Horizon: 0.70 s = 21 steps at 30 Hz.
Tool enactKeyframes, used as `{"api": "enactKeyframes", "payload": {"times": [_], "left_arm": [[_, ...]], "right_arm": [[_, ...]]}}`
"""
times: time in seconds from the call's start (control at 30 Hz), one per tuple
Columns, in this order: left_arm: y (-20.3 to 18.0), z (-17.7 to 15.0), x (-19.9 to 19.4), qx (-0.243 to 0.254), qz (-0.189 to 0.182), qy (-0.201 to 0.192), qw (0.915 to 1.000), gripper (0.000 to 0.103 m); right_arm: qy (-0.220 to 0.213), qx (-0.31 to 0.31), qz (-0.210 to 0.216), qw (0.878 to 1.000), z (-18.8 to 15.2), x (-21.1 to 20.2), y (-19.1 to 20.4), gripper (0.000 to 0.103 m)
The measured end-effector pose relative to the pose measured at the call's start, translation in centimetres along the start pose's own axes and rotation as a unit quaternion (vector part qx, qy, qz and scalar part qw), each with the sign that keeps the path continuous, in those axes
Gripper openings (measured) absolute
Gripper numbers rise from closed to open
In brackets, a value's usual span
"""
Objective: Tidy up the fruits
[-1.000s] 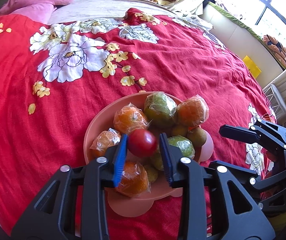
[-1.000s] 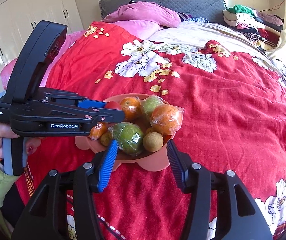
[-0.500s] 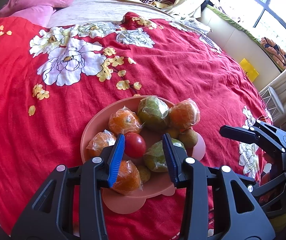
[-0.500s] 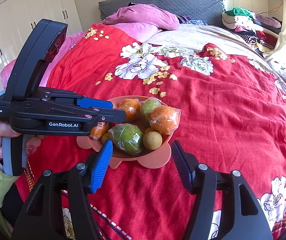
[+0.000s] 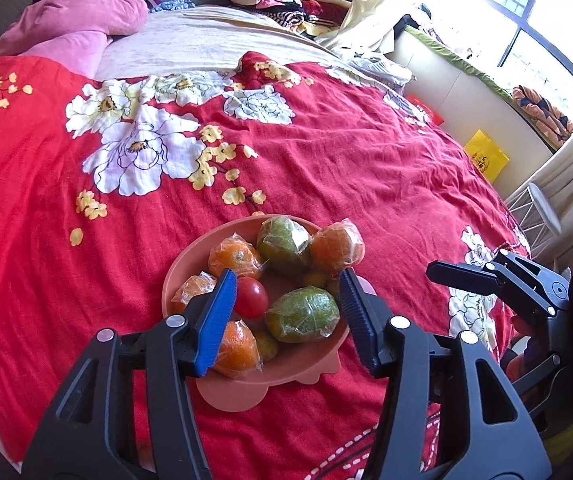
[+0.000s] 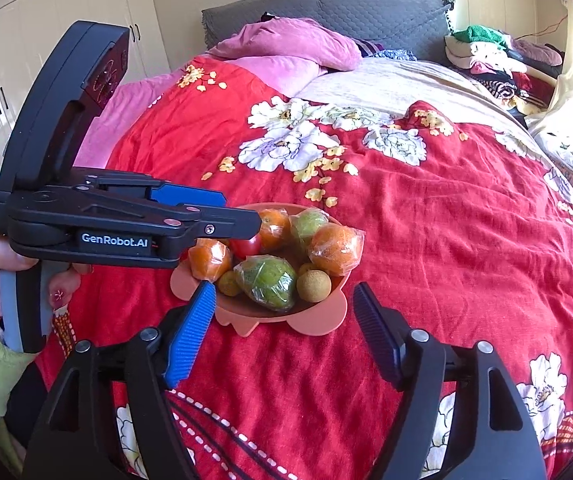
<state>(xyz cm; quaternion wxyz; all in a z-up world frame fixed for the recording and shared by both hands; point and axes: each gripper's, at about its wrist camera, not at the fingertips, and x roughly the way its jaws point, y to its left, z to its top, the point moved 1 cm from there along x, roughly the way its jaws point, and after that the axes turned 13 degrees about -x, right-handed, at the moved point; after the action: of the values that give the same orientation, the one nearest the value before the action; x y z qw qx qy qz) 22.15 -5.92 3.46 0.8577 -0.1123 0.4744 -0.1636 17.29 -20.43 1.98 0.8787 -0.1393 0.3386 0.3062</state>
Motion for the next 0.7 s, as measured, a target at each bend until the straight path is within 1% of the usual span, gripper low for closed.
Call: {"api": "enactKeyframes", "payload": {"times": [0.03,0.1,0.17,0.23,0.3,0.47,0.53,0.7], "left_arm": [[-0.1,0.0,-0.3,0.001,0.000,-0.003,1.0000,0.048],[-0.3,-0.2,-0.9,0.002,0.003,-0.008,1.0000,0.054],[-0.4,-0.2,-1.4,0.001,0.004,-0.011,0.9999,0.055],[-0.5,-0.3,-2.1,0.000,0.006,-0.016,0.9999,0.059],[-0.7,-0.5,-2.8,0.000,0.007,-0.022,0.9997,0.066],[-1.4,-0.9,-4.6,-0.003,0.013,-0.037,0.9992,0.076],[-1.6,-1.2,-5.3,-0.006,0.013,-0.044,0.9989,0.082],[-2.0,-2.2,-7.5,-0.011,0.025,-0.070,0.9972,0.091]], "right_arm": [[-0.002,0.000,0.000,1.000,0.1,-0.2,0.1,0.074],[-0.005,-0.002,-0.004,1.000,0.2,-0.7,0.3,0.076],[-0.008,-0.003,-0.006,1.000,0.2,-1.1,0.5,0.079],[-0.011,-0.004,-0.010,1.000,0.3,-1.6,0.7,0.081],[-0.017,-0.005,-0.014,1.000,0.5,-2.2,0.9,0.084],[-0.031,-0.008,-0.025,0.999,0.7,-3.7,1.3,0.092],[-0.036,-0.009,-0.028,0.999,0.7,-4.4,1.5,0.093],[-0.045,-0.010,-0.037,0.998,0.5,-6.0,1.8,0.095]]}}
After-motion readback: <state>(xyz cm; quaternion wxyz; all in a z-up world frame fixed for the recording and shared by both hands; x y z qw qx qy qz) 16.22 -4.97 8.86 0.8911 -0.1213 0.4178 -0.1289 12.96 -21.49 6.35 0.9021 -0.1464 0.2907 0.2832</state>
